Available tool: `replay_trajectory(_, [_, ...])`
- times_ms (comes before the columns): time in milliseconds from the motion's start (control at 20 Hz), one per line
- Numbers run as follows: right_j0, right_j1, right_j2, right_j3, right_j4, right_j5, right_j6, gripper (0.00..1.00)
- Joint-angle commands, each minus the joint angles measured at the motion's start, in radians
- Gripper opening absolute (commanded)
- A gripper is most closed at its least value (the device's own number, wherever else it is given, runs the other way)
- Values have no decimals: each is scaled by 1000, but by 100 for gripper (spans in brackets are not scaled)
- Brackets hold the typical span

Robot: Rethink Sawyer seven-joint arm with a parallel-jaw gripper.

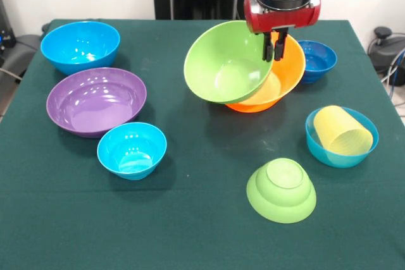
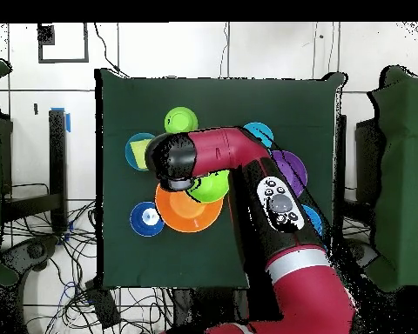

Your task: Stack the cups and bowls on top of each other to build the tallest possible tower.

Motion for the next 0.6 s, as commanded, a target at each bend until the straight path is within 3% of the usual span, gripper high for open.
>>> replay_trajectory(50, [-7,16,6,46,-90,-66,-80,0])
replay_trajectory(600, [-8,18,7,50,-95,-79,-80,0])
